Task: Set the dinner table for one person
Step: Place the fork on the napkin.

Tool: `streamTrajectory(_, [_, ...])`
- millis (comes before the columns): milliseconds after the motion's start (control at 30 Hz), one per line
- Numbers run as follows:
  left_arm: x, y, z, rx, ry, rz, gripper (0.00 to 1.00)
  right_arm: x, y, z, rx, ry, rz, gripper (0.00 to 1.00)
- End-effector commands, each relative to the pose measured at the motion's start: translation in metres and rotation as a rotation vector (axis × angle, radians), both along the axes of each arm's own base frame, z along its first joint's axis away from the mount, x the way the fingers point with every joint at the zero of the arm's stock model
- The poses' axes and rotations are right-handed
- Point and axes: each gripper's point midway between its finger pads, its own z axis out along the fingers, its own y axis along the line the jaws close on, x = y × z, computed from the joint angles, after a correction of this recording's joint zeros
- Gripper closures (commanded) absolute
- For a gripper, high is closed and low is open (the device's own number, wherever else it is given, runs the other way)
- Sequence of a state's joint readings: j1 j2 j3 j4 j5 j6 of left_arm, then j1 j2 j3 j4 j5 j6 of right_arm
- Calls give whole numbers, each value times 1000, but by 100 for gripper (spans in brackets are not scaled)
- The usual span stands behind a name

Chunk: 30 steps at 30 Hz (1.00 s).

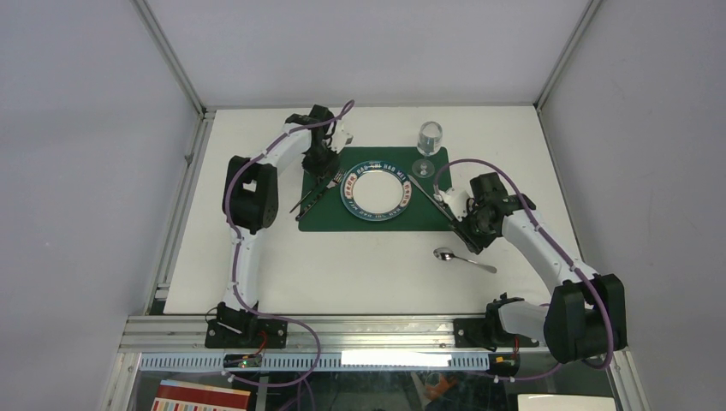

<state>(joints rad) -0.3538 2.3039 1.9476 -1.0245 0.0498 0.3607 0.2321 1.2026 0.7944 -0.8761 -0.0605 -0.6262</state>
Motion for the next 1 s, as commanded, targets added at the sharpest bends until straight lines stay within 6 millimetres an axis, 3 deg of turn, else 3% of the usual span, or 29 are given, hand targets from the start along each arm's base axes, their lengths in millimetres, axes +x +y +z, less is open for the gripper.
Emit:
streamTrajectory(0, [-3,-13,13,-45,-18,10,100,8,5,4,33,-40,-6,59])
streamTrajectory(467, [-8,-20,12,-48,-1,34,100,5,5,1,37,-42,2,59])
streamTrajectory(833, [-37,-37,10,-81,107,82,100,3,6,2,46,-46,7,60])
streamTrajectory(967, [-38,-38,16,-67,92,108,100,3,7,1,51,-43,10,60])
